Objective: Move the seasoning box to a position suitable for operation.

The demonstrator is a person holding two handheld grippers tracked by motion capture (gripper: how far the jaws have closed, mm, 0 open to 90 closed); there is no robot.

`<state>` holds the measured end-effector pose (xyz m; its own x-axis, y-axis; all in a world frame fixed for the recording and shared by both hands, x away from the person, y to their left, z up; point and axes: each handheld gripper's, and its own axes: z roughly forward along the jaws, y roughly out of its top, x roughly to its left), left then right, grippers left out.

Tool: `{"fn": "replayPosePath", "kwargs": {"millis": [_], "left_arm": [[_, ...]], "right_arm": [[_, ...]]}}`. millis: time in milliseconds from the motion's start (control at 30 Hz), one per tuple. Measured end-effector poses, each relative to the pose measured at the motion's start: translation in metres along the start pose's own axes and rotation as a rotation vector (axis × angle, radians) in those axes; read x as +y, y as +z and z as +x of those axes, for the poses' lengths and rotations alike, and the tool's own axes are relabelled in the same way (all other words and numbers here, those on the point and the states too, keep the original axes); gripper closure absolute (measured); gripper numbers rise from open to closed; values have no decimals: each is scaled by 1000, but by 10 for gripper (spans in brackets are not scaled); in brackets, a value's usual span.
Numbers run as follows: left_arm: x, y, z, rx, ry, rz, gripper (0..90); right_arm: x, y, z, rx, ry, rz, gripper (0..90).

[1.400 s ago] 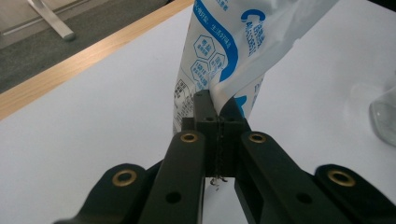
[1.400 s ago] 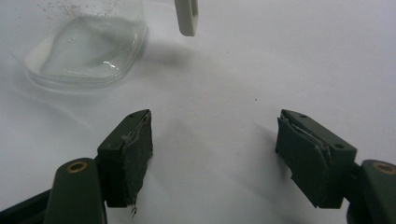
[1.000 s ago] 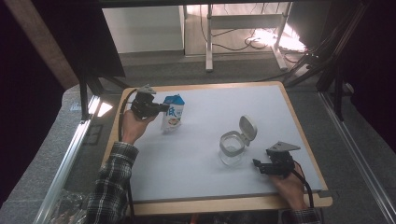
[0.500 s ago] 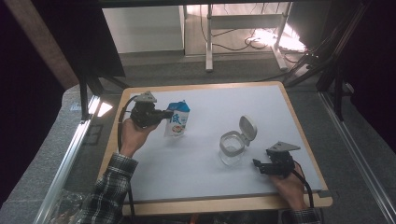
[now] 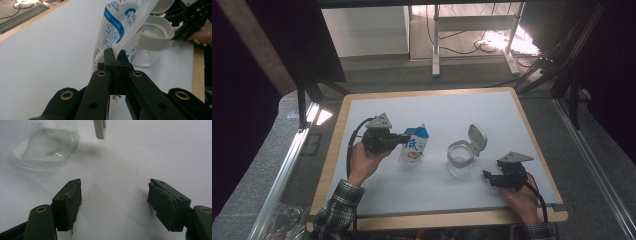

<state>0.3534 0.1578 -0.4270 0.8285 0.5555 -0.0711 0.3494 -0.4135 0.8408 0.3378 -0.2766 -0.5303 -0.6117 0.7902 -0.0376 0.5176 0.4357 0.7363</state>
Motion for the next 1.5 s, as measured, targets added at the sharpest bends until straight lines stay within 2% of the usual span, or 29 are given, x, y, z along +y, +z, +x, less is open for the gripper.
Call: {"fn": "replayPosePath", "kwargs": {"millis": [533,700,833,1000,1267,1500], "left_arm": [[-23,-1,-24,-30,-25,-21,900],[-26,-3,-26,-16,-21,-24,900],[-31,-6,-26,19,-13,-21,893],[-39,-10,-24,40,-23,-32,876],[-46,-12,-22,38,-39,-58,832],[-50,-5,-22,32,-55,-29,769]], "right_arm": [[0,0,0,-1,-1,-3,276],[0,0,0,-1,0,-3,276],[0,0,0,-1,-2,-1,276],[0,0,0,-2,-3,-1,276],[0,0,0,-3,-4,-2,276],[0,0,0,-3,-5,-2,276]]}}
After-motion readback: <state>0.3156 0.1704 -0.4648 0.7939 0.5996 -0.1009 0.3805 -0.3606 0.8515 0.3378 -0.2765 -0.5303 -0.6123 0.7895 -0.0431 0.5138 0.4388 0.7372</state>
